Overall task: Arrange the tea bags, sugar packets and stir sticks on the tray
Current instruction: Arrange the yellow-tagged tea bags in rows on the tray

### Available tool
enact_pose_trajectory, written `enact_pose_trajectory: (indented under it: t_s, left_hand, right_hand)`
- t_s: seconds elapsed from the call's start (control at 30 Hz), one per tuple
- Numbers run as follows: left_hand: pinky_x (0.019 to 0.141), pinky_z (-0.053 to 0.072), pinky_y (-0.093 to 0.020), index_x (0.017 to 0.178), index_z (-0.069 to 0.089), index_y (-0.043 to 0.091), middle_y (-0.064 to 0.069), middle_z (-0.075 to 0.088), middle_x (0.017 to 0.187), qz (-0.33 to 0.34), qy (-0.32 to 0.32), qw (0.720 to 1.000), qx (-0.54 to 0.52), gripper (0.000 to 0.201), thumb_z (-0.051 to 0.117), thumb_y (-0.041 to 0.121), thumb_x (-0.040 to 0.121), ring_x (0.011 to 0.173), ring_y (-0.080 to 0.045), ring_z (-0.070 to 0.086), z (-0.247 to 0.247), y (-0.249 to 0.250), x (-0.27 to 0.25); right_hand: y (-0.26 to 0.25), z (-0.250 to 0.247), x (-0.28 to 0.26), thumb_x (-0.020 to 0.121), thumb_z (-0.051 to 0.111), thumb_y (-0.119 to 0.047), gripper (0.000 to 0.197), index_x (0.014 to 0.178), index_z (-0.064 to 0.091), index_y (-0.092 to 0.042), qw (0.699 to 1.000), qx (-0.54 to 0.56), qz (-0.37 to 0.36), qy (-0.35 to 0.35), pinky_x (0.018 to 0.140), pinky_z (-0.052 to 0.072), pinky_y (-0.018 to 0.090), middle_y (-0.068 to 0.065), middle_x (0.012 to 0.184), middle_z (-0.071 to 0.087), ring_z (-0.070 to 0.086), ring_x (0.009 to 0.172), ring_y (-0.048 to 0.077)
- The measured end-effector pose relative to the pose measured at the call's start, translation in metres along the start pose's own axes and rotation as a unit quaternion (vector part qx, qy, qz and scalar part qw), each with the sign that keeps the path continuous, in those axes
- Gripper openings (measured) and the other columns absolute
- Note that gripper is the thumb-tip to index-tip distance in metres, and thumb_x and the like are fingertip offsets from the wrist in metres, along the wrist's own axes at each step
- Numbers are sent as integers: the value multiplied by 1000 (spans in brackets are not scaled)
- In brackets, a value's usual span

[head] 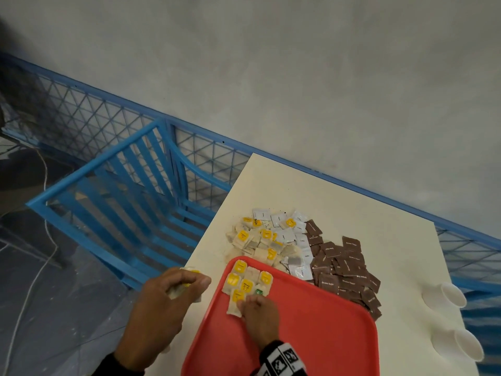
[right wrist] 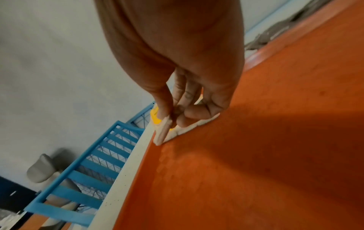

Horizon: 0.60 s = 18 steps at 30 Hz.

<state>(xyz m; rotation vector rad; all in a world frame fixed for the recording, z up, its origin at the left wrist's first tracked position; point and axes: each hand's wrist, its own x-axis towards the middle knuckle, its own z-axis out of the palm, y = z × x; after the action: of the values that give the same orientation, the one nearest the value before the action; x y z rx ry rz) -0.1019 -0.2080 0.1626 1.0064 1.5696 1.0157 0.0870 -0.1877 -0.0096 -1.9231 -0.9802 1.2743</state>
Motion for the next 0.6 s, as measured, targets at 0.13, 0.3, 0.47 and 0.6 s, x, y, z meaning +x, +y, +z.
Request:
enact_pose_trajectory:
  t_s: [0.13, 0.3, 0.47, 0.6]
  left_hand:
    - [42, 38, -19, 72, 75, 24, 0, 70, 74, 2, -3, 1000, 20, 9, 75, 31, 78, 40, -2, 52, -4, -1, 1]
    - [43, 39, -18, 74, 75, 22, 1, 70, 74, 0, -2, 999, 39, 10, 74, 30, 80, 43, 0, 54, -10, -5, 4]
    - [56, 50, -17, 71, 74, 23, 11, 71, 84, 8, -13, 999, 52, 11, 75, 22, 83, 74, -5, 67, -13, -6, 8]
    - [57, 49, -10, 78, 77, 23, 16, 72, 87, 22, -40, 998, 46, 14, 72, 12, 86, 77, -4, 67, -14, -5, 7]
  right_hand:
    - [-3, 22, 2, 79, 73, -4, 42, 50, 48, -20, 999, 30, 40, 17, 52, 40, 15, -11, 48, 50, 43, 47, 4]
    - [1, 37, 5, 77, 77, -10, 27, 57, 60, -17, 994, 25, 89, 50, 65, 50, 26, -7, 52, 61, 52, 52, 10]
    - [0, 45, 9, 75, 80, -20, 26, 60, 60, -18, 993, -36, 69, 85, 70, 51, 28, -5, 63, 66, 59, 62, 11]
    - [-7, 43, 8, 79, 76, -31, 29, 66, 53, -19, 989, -119, 44, 77, 60, 45, 29, -5, 68, 63, 59, 67, 14]
